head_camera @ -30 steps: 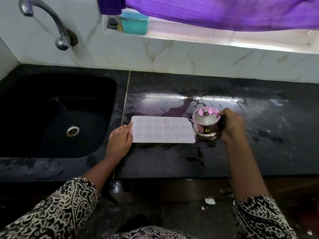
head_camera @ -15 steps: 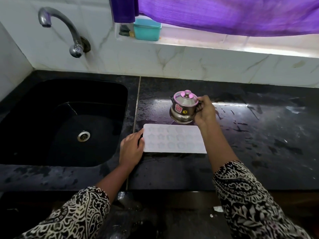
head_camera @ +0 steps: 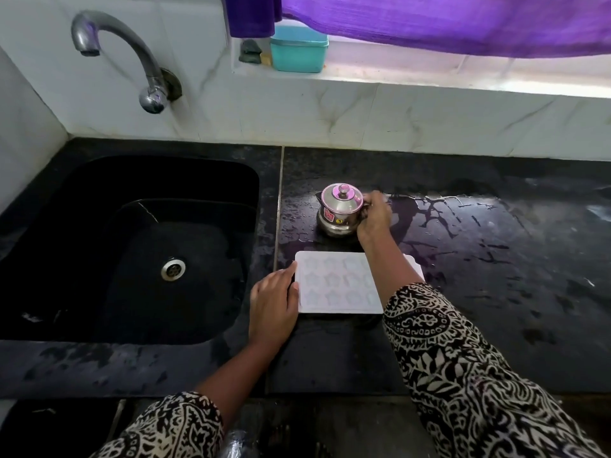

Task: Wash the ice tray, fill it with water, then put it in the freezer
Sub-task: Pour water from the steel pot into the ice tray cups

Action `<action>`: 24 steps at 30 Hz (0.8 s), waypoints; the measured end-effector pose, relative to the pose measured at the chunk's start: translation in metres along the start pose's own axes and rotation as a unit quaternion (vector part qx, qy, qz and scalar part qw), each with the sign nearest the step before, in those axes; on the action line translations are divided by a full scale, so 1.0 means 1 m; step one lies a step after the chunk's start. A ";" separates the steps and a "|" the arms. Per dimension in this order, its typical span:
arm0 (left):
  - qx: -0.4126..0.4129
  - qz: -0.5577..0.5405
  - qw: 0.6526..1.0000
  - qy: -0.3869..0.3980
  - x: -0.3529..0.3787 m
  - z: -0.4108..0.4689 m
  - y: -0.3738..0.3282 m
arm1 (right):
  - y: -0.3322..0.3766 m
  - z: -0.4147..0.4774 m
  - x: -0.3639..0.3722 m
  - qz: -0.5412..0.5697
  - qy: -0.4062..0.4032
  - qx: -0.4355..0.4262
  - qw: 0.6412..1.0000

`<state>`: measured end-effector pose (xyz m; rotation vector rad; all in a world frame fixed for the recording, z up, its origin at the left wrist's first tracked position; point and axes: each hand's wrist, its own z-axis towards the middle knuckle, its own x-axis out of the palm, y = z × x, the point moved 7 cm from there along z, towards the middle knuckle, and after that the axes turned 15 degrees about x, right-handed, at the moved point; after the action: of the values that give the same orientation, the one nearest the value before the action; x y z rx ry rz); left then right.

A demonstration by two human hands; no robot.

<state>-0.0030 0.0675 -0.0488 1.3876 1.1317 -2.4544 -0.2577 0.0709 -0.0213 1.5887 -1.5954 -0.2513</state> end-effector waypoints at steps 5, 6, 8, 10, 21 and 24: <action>-0.002 0.000 1.000 0.001 0.000 0.000 0.000 | -0.001 0.002 -0.002 0.000 -0.003 -0.006 1.000; -0.003 0.001 1.000 0.004 0.000 0.000 -0.001 | 0.000 0.001 -0.002 -0.003 -0.004 -0.011 1.000; -0.003 0.003 1.000 0.007 0.001 0.000 -0.001 | 0.001 0.001 -0.004 -0.026 -0.011 -0.018 0.999; -0.005 0.006 1.000 0.007 0.000 0.000 -0.001 | 0.001 0.002 -0.006 -0.065 -0.021 -0.021 0.997; -0.014 -0.009 1.000 0.024 -0.005 -0.001 -0.005 | 0.035 -0.033 -0.037 -0.245 -0.077 -0.129 0.958; -0.018 -0.036 0.999 0.023 -0.006 -0.002 -0.006 | 0.045 -0.052 -0.060 -0.347 -0.064 -0.162 0.921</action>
<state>-0.0006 0.0714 -0.0415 1.4250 1.2502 -2.4479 -0.2659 0.1537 0.0164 1.8353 -0.9476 -0.9619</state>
